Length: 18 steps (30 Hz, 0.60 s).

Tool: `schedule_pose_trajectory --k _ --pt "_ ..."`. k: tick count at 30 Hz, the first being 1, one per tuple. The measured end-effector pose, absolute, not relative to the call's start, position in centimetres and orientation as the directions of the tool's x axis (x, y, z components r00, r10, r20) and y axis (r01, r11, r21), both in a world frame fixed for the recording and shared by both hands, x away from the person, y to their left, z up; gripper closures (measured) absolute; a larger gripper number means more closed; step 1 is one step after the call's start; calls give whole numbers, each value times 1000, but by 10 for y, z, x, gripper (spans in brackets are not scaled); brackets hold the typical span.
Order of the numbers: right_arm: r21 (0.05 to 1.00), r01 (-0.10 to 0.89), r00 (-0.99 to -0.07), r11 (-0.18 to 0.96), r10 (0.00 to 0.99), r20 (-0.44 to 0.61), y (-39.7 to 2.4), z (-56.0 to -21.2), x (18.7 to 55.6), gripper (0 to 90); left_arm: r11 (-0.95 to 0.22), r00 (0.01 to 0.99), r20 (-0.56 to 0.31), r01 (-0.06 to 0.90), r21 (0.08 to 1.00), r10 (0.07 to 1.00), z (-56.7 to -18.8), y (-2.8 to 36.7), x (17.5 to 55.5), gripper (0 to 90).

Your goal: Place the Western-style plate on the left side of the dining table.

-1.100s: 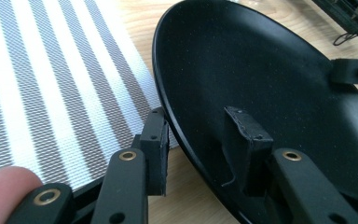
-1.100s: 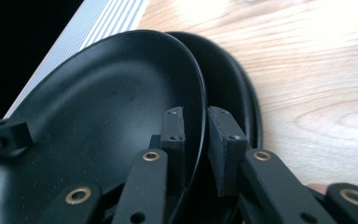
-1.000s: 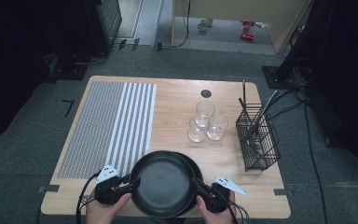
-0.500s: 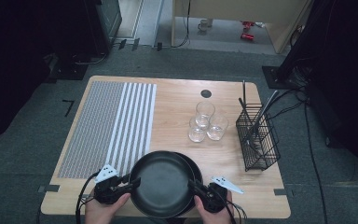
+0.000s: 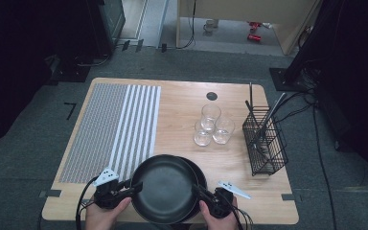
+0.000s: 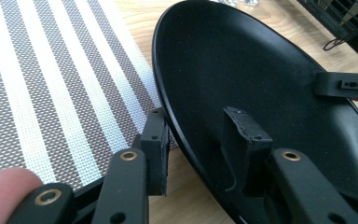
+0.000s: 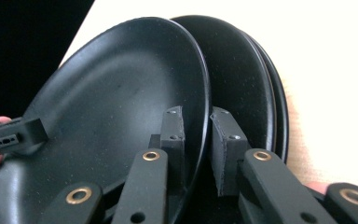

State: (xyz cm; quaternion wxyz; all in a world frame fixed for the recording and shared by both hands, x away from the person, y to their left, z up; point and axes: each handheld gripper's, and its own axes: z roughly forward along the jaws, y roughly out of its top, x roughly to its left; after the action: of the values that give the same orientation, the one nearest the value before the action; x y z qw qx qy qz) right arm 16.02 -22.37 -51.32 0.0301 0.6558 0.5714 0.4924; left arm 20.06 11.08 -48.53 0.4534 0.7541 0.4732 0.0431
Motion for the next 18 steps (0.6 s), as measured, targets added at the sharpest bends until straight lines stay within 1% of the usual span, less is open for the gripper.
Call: schedule_pose_trajectory --k 6,10,14,18 --pt "612 709 -132 -350 786 603 -222 -513 160 767 -156 559 -357 672 724 749 -487 110 201 610" --pt "611 710 -130 -351 787 603 -222 -513 160 777 -129 538 -370 679 723 758 -488 107 201 610" --pt "575 721 -110 -387 755 646 -226 -515 161 801 -95 525 -404 689 719 749 -491 108 201 629" --pt "566 711 -103 -417 735 670 -227 -517 160 811 -76 521 -401 675 734 753 -490 108 199 650"
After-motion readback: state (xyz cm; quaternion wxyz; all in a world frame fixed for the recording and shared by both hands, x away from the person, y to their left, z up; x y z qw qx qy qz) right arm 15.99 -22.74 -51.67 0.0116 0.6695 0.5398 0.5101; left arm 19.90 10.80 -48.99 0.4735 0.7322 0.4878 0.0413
